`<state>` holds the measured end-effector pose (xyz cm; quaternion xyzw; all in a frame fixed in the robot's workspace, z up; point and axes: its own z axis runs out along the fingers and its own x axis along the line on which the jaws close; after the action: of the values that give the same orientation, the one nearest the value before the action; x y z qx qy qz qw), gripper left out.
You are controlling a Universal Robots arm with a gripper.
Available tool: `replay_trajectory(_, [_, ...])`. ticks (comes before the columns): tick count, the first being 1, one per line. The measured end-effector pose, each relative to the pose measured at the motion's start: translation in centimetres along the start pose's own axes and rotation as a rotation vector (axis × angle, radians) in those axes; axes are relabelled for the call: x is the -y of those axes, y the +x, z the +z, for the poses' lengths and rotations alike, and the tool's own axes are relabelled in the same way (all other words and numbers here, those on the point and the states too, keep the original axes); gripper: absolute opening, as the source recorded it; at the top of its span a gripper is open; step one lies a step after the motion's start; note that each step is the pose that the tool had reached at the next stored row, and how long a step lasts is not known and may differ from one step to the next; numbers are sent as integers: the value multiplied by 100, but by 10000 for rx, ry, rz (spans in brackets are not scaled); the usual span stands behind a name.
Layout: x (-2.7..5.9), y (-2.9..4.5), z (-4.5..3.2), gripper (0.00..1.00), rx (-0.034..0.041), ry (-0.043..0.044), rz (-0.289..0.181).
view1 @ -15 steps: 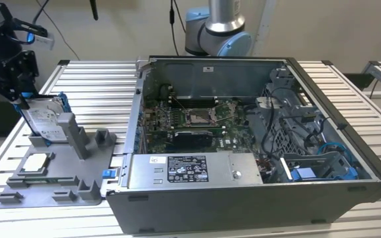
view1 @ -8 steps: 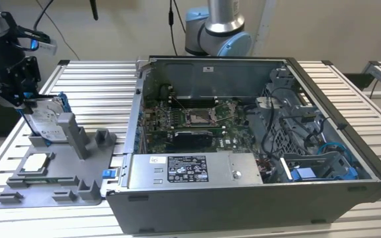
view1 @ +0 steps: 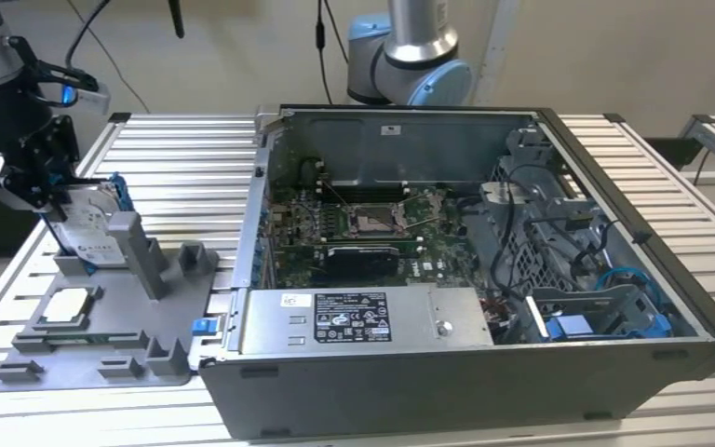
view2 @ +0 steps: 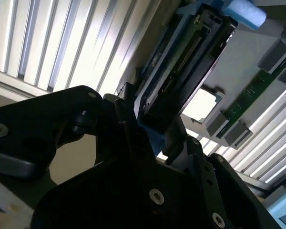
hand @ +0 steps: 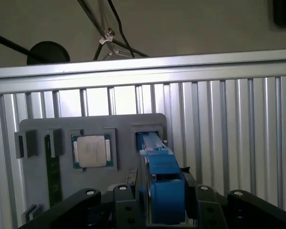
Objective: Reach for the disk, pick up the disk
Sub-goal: 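Pick up the disk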
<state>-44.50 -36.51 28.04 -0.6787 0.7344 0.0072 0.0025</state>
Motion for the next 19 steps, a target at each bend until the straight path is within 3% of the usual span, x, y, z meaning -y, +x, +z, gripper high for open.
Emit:
replay_trajectory(6, [-8,2,106,100,4,38,-140])
replay_trajectory(8, [-9,2,111,100,2,35,-187])
replay_trajectory(9, [-9,1,111,0,2,34,-200])
replay_trajectory(15, [-9,0,45,0,1,9,-251])
replay_trajectory(19, [-10,-1,-90,0,0,-5,-330])
